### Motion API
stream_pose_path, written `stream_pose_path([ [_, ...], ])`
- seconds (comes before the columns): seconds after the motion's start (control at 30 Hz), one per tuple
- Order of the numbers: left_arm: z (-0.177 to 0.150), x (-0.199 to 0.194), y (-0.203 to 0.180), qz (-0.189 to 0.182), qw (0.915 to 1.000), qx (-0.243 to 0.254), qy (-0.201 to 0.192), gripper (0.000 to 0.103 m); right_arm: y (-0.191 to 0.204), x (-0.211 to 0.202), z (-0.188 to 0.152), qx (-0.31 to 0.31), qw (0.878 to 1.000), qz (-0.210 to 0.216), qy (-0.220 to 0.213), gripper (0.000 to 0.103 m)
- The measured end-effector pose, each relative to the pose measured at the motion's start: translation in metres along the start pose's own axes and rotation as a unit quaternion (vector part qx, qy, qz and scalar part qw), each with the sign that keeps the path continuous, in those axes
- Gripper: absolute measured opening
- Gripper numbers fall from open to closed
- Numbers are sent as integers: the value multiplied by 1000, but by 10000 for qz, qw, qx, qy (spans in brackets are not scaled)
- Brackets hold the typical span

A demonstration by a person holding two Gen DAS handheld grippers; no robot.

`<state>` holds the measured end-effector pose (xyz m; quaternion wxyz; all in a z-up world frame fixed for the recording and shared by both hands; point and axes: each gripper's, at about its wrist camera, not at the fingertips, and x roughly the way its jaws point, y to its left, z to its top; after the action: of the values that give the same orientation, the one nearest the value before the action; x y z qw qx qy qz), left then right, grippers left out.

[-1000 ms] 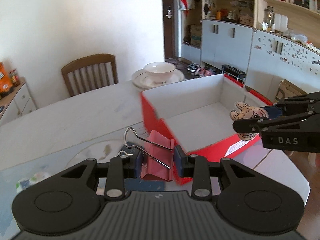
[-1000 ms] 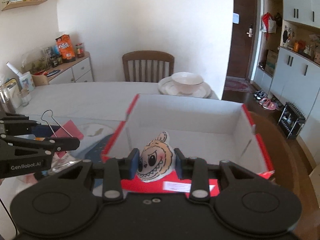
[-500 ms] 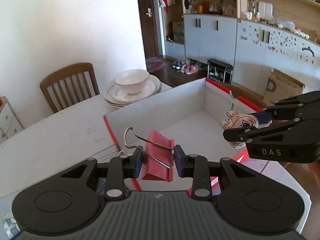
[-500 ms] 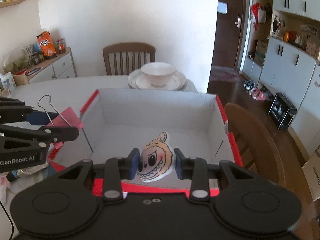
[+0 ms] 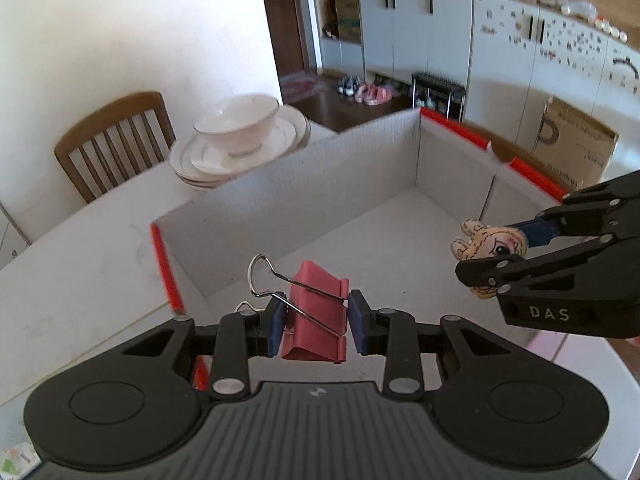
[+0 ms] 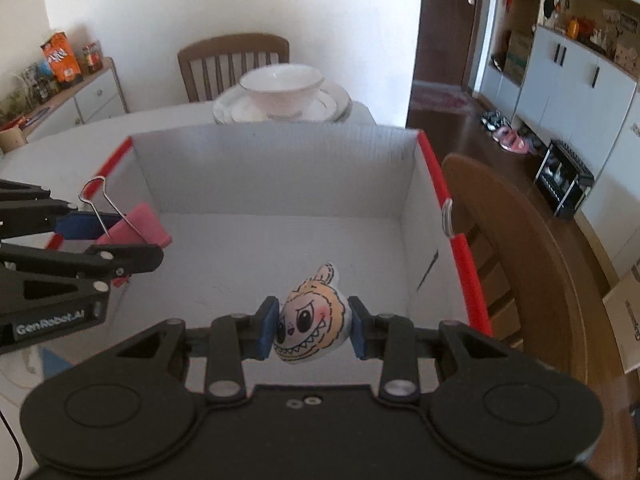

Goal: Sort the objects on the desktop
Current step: 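Carry the clip and doll with both tools over the red box, then open the right tool to drop the doll while the left tool releases the clip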

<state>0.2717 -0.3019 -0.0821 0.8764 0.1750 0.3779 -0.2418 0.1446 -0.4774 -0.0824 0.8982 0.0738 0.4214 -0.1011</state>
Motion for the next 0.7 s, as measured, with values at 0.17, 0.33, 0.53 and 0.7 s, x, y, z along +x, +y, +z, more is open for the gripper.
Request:
stream_pose_path([
  [0.17, 7, 27, 1, -152, 9990, -11, 430, 31, -4, 15, 2, -53, 9995, 125, 282, 35],
  [0.33, 13, 48, -1, -298, 9954, 29, 913, 31, -8, 25, 1, -128, 9985, 164, 502, 35],
  [0.53, 17, 67, -4, -414, 9873, 265, 1510, 31, -10, 32, 2, -158, 9976, 177, 653, 35],
  [0.7, 17, 81, -3, -530, 9780, 208, 2007, 31, -9, 35, 4, -228, 9964, 172, 798, 36],
])
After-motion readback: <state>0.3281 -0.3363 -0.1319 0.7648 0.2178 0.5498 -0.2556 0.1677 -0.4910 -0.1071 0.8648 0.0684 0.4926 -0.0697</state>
